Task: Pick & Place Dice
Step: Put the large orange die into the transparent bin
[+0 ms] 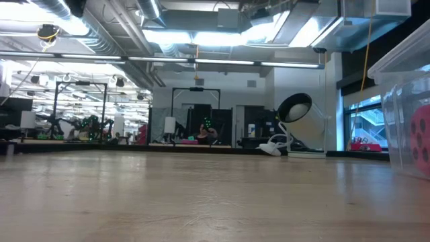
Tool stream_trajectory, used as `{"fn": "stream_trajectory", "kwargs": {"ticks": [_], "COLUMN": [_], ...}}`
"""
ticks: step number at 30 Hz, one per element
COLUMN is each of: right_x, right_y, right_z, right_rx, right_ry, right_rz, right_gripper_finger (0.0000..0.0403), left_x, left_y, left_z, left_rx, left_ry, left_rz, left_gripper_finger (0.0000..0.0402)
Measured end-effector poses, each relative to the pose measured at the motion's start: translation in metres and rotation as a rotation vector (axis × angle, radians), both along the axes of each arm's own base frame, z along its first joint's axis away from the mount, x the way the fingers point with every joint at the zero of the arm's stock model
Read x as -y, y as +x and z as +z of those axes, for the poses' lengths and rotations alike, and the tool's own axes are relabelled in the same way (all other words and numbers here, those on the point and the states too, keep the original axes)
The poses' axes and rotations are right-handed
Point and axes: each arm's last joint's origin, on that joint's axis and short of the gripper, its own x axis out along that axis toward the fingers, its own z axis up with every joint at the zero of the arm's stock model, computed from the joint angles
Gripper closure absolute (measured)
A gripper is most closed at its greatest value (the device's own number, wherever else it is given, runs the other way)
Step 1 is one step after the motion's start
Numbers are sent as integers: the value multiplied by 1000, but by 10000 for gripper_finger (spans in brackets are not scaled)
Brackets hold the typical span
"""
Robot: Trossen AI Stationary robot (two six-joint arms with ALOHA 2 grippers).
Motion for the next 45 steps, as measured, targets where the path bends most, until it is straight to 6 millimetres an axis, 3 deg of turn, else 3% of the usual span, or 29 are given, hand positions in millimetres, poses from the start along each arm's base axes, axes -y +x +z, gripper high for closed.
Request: {"fn": "stream_trajectory", "kwargs": {"ticks": [10,21,35,41,45], "right_x": [-4,-1,-3,-2,-8], "right_y": [4,8,9,11,16], "right_z": [-20,-21,-20,-21,-33], "right_rx": [-16,-18,3,14,-20], "right_ry": [2,3,16,1,-36], "right_rz": [-18,-44,-42,-50,-32], "right_gripper_finger": [310,313,325,332,352], "left_x": [-2,-3,-7,-9,-11], "left_y": [-14,-14,-10,-7,-7], "left_z": [-48,-104,-138,-141,-142], "left_rx": [-40,-36,-21,-43,-51], "left_ry": [30,-39,-82,-65,-52], "left_rz": [4,1,-26,3,32], "left_gripper_finger": [178,178,178,178,178]}}
